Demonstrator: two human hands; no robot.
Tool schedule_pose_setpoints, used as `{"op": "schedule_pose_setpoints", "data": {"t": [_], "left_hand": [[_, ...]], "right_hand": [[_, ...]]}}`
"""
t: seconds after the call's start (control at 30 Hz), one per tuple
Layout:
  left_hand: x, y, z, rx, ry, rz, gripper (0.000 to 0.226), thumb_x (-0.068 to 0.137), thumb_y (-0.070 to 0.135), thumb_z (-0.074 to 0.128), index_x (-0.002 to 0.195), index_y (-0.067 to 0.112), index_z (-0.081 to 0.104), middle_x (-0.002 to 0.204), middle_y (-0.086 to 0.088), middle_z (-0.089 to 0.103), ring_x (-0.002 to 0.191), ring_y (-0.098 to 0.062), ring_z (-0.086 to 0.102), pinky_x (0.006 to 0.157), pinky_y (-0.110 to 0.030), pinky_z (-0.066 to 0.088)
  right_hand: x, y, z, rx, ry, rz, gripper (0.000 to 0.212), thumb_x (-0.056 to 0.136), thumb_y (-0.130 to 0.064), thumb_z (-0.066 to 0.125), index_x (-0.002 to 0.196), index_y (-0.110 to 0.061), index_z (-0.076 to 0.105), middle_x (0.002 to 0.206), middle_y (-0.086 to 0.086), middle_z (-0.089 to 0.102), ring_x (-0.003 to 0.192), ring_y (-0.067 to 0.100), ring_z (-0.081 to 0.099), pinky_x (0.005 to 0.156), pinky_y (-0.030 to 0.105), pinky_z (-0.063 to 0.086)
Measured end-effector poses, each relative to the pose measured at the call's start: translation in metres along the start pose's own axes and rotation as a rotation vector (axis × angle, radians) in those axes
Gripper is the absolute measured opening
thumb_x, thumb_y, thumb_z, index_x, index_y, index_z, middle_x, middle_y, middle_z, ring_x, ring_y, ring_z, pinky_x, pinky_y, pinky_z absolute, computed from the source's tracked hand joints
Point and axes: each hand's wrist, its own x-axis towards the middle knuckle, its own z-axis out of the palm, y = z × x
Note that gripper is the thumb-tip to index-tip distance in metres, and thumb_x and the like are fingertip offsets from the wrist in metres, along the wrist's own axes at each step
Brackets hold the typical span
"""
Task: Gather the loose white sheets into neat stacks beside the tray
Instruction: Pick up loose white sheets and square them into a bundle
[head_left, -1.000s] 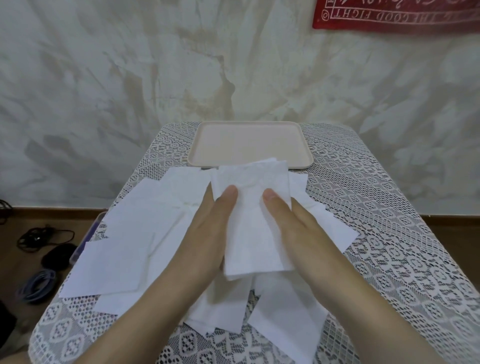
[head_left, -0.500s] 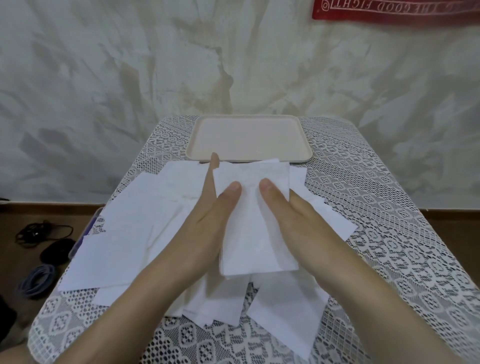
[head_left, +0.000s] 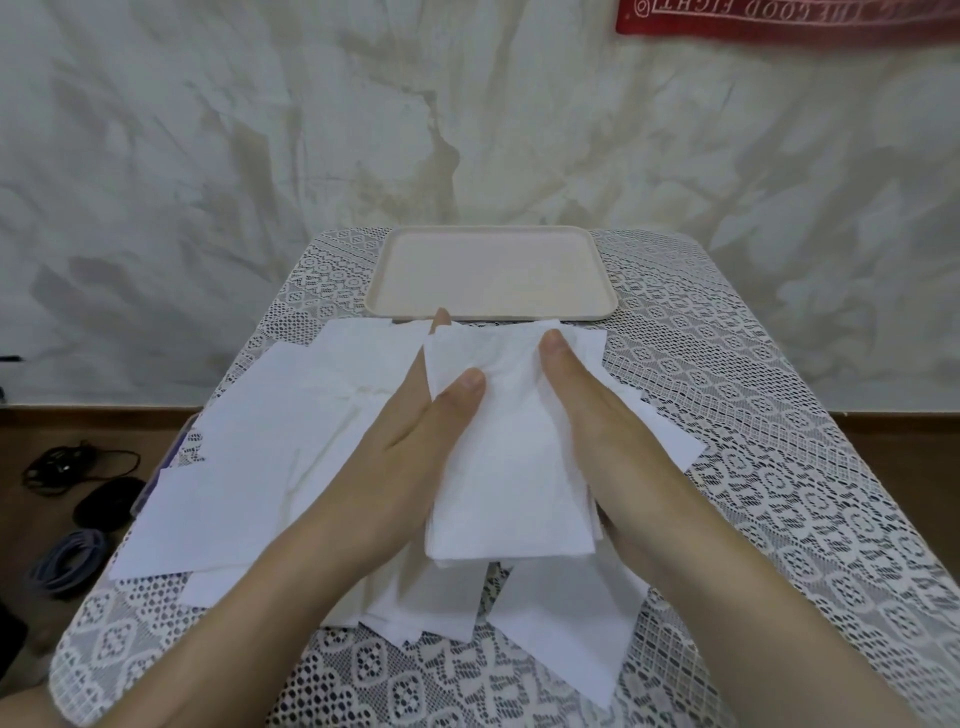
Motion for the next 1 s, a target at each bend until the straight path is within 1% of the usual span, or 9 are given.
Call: {"op": "schedule_pose_setpoints", "data": {"t": [0.1,0.2,0.3,0.4,0.63,0.73,0.8,0.9,1.0], "left_hand": [[0.0,-0.003,-0.001,0.005,-0.054,0.008,0.069,0.092,0.05,0.048,0.159,0.04,0.033,0.132,0.041,0.061,0.129,0.017,0.052,0.103,-0.006,0.044],[-0.002,-0.001,0.0,0.006,-0.103,0.005,0.07,0.095,0.048,0.048,0.162,0.03,0.034,0.141,0.026,0.063,0.133,0.007,0.055,0.11,-0.016,0.045],[-0.003,-0.001,0.001,-0.034,-0.11,-0.027,0.051,0.104,0.048,0.054,0.151,0.029,0.051,0.137,0.017,0.069,0.128,-0.001,0.063,0.103,-0.019,0.052],[-0.004,-0.004,0.002,-0.068,-0.102,-0.125,0.061,0.089,0.063,0.063,0.142,0.033,0.06,0.132,0.009,0.073,0.122,-0.014,0.07,0.107,-0.042,0.053],[-0.003,-0.006,0.004,-0.224,0.145,-0.144,0.059,0.084,0.053,0.067,0.135,0.023,0.065,0.122,-0.002,0.077,0.114,-0.024,0.074,0.105,-0.056,0.054],[-0.007,-0.008,0.008,-0.271,0.045,-0.167,0.059,0.088,0.049,0.064,0.141,0.023,0.061,0.128,-0.002,0.075,0.12,-0.023,0.072,0.106,-0.05,0.052],[-0.009,-0.009,0.009,-0.264,0.022,-0.156,0.058,0.088,0.046,0.063,0.142,0.024,0.06,0.127,0.001,0.076,0.119,-0.018,0.072,0.104,-0.043,0.052],[-0.006,-0.01,0.003,-0.181,0.002,-0.109,0.057,0.089,0.05,0.061,0.142,0.029,0.059,0.128,0.006,0.075,0.119,-0.014,0.072,0.102,-0.041,0.054],[-0.008,-0.011,0.002,-0.069,-0.025,-0.062,0.056,0.088,0.056,0.059,0.14,0.035,0.056,0.127,0.017,0.073,0.116,-0.003,0.07,0.093,-0.026,0.057]], "right_hand": [[-0.002,-0.002,0.002,0.069,-0.011,0.01,0.091,0.061,-0.093,0.06,0.138,-0.044,0.056,0.129,-0.013,0.07,0.119,0.017,0.067,0.106,0.047,0.049],[-0.003,0.001,0.004,0.063,0.054,-0.003,0.096,0.058,-0.092,0.062,0.141,-0.043,0.053,0.134,-0.012,0.067,0.123,0.016,0.065,0.107,0.047,0.049],[-0.006,0.001,0.005,0.066,0.105,-0.044,0.099,0.057,-0.092,0.061,0.142,-0.043,0.051,0.133,-0.013,0.067,0.122,0.015,0.065,0.107,0.047,0.05],[-0.007,-0.001,0.006,0.027,0.152,-0.045,0.108,0.054,-0.098,0.057,0.147,-0.043,0.046,0.139,-0.012,0.062,0.127,0.016,0.062,0.109,0.048,0.048],[-0.019,-0.001,0.02,-0.015,0.063,-0.087,0.055,0.076,-0.079,0.051,0.114,-0.04,0.062,0.098,-0.025,0.075,0.09,-0.004,0.071,0.087,0.029,0.054],[-0.018,-0.001,0.018,-0.043,0.095,-0.093,0.034,0.091,-0.07,0.047,0.108,-0.044,0.06,0.092,-0.032,0.071,0.085,-0.011,0.068,0.082,0.02,0.052],[-0.018,-0.003,0.014,-0.075,0.088,-0.098,0.041,0.087,-0.076,0.044,0.11,-0.046,0.059,0.093,-0.034,0.07,0.089,-0.014,0.066,0.086,0.015,0.052],[-0.016,-0.002,0.009,-0.082,0.037,-0.061,0.076,0.071,-0.096,0.045,0.118,-0.04,0.065,0.113,-0.018,0.074,0.11,0.005,0.068,0.105,0.041,0.049],[-0.015,-0.001,0.006,-0.072,0.063,-0.047,0.067,0.074,-0.092,0.044,0.116,-0.044,0.064,0.11,-0.019,0.074,0.106,0.006,0.07,0.103,0.042,0.051]]}}
